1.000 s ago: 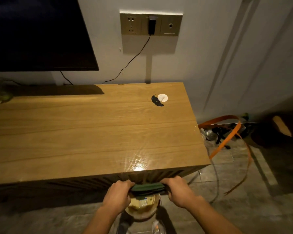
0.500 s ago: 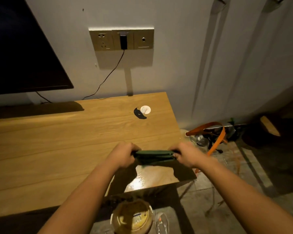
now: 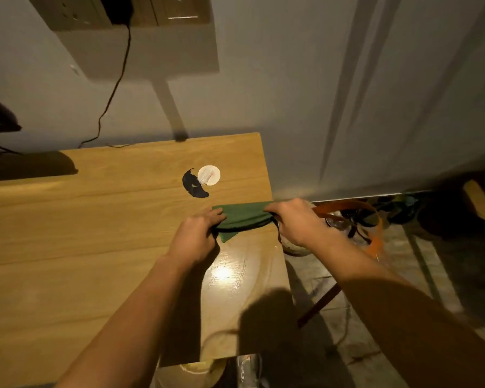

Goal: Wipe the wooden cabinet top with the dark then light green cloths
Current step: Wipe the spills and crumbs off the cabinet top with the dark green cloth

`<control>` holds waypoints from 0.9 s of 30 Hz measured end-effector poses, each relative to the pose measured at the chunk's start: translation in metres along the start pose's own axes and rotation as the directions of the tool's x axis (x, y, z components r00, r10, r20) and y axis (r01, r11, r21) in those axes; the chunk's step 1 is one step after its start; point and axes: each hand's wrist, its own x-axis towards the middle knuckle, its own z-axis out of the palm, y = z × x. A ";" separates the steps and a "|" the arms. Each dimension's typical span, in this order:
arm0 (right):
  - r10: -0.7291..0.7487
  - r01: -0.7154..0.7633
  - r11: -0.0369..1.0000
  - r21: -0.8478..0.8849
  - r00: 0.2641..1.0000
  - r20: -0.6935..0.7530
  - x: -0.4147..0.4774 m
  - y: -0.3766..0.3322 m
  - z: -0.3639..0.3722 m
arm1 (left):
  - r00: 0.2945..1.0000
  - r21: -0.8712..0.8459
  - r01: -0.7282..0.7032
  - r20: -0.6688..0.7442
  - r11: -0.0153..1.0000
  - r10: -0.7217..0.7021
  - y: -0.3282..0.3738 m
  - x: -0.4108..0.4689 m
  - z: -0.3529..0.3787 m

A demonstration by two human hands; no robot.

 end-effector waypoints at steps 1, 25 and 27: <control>-0.002 0.002 1.000 0.004 1.000 -0.024 -0.002 0.002 0.006 | 1.000 0.001 -0.013 -0.006 1.000 0.014 -0.002 -0.001 0.004; 0.226 -0.224 0.957 -0.185 0.974 -0.014 -0.150 -0.072 0.082 | 0.960 0.032 -0.249 0.140 0.968 0.242 -0.016 -0.118 0.026; 0.241 -0.237 0.951 -0.198 0.971 -0.005 -0.167 -0.086 0.090 | 0.956 0.013 -0.259 0.145 0.966 0.255 -0.021 -0.138 0.028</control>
